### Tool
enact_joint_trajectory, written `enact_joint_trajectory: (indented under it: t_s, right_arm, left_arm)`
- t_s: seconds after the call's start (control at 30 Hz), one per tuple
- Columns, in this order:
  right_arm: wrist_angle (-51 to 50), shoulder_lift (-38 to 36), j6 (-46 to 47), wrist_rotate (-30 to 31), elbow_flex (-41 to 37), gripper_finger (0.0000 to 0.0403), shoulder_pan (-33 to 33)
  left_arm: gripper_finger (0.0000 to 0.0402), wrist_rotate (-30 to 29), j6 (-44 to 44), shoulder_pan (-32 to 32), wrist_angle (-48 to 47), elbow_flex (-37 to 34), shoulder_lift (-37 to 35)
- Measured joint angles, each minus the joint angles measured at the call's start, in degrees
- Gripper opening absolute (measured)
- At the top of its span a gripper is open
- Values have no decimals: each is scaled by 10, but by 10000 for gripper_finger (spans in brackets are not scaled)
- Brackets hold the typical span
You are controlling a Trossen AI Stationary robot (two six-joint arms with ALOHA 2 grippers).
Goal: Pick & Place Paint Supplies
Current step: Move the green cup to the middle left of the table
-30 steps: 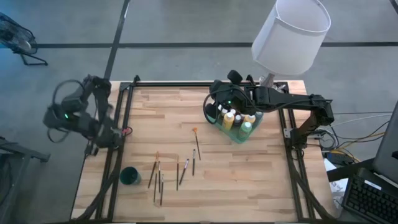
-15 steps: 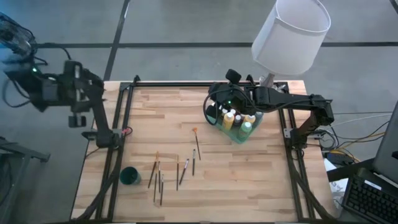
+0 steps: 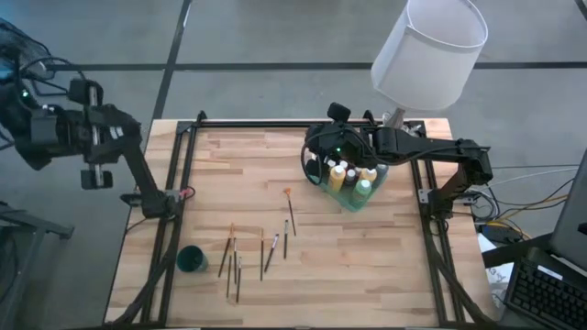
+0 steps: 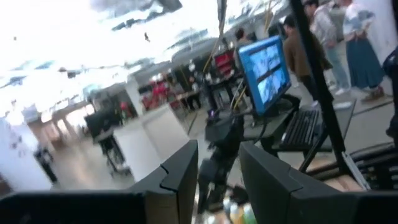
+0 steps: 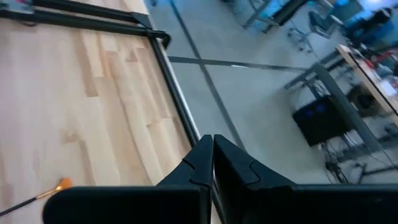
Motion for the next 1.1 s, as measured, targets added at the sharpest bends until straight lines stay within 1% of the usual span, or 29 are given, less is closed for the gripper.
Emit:
enact_joint_trajectory:
  t_s: [0.1,0.17,0.27,0.37,0.4,0.47,0.53,0.6,0.7,0.8,0.9,1.0,1.1]
  right_arm:
    - [4,0,-17,-24,0,8,-6]
    - [4,0,-23,-33,0,8,-12]
    - [5,0,-30,-39,0,8,-21]
    - [5,0,-34,-72,0,8,-30]
    - [5,0,-35,-85,0,8,-33]
    - [5,0,-37,-109,0,8,-36]
    - [4,0,-37,-128,0,8,-36]
    - [2,0,-37,-137,0,8,-36]
    - [-4,0,-37,-142,0,8,-35]
    - [-17,0,-37,-142,0,8,-35]
    - [-21,0,-36,-150,0,8,-35]
    - [-16,0,-38,-154,0,8,-35]
    - [-15,0,-42,-155,0,8,-35]
  left_arm:
    - [126,56,-2,43,-1,-3,29]
    - [126,79,-17,88,-2,-4,54]
    - [126,106,-66,182,-7,-3,89]
    - [126,157,-119,284,-57,-3,117]
    - [126,189,-146,317,-80,-2,127]
    - [126,280,-215,379,-135,1,148]
    - [126,375,-288,441,-180,25,165]
    - [126,432,-366,486,-246,59,179]
    - [126,486,-489,512,-408,120,208]
    - [126,536,-636,512,-583,191,243]
    - [126,608,-786,511,-700,259,270]
    - [126,676,-875,504,-782,294,294]
    - [126,725,-887,491,-767,282,301]
